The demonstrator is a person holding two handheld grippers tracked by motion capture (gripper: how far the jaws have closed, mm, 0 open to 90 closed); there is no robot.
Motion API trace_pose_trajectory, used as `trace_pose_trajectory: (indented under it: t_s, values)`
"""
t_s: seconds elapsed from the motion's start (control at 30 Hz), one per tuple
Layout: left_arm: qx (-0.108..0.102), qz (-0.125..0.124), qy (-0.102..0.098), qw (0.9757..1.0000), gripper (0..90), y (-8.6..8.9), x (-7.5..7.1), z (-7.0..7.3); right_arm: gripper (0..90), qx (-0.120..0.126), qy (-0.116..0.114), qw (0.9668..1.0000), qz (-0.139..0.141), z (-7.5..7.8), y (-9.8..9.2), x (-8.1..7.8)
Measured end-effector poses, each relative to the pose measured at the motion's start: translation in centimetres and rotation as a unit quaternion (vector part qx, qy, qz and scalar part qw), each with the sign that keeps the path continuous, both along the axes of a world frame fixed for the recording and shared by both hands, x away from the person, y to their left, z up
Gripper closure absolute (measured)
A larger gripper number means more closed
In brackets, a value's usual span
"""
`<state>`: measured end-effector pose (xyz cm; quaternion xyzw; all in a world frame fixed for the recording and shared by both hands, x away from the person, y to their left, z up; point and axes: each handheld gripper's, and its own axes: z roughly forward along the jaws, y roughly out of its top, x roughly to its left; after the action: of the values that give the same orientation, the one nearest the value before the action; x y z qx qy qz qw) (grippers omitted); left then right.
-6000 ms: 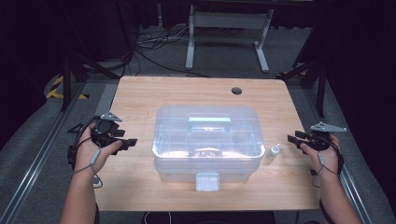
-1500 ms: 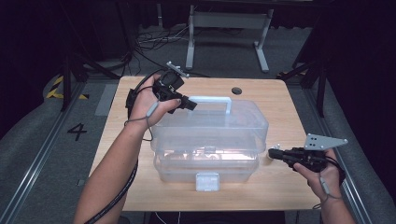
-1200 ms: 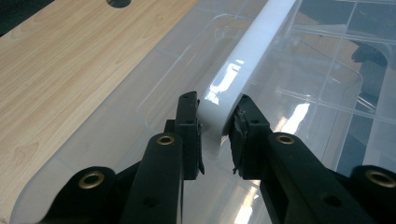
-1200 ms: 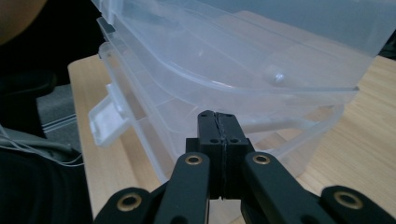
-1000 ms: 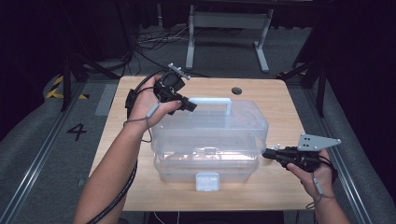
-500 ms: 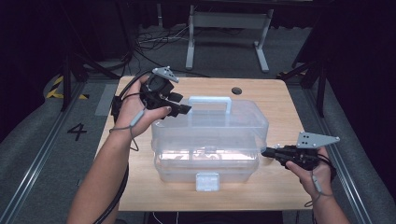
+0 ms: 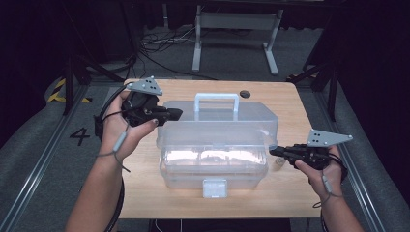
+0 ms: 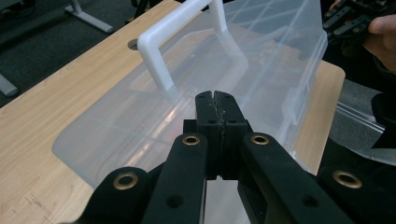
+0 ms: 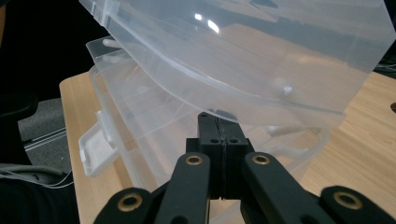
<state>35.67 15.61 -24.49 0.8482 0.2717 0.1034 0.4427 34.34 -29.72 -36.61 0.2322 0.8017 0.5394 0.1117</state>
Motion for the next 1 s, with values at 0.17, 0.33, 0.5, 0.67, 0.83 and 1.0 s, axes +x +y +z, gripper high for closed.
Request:
trace_pose_trajectory:
  t_s: [0.17, 0.33, 0.5, 0.67, 0.83, 1.0]
  values:
    - [-0.012, -0.010, -0.009, 0.9998, 90.0, 0.9, -1.4, 0.2, 90.0, -0.001, -0.006, 1.0000, 0.001, 0.6, 0.4, 0.4]
    - [-0.015, -0.012, -0.021, 0.9996, 90.0, 1.5, -3.0, 0.4, 90.0, 0.001, -0.007, 1.0000, -0.002, 0.8, 0.5, 0.6]
    - [-0.025, -0.017, -0.022, 0.9993, 90.0, 2.2, -4.0, 0.0, 90.0, 0.003, -0.008, 0.9999, -0.009, 1.2, 0.5, 0.8]
    - [-0.027, -0.022, -0.020, 0.9992, 90.0, 2.3, -4.5, -0.6, 90.0, 0.008, -0.011, 0.9997, -0.018, 1.8, 0.6, 1.2]
    - [-0.028, -0.029, -0.011, 0.9991, 90.0, 2.4, -4.6, -1.7, 90.0, 0.012, -0.014, 0.9995, -0.024, 2.2, 0.7, 1.6]
    - [-0.035, -0.038, -0.009, 0.9986, 90.0, 2.6, -4.4, -2.7, 90.0, 0.016, -0.016, 0.9993, -0.030, 2.5, 0.8, 1.8]
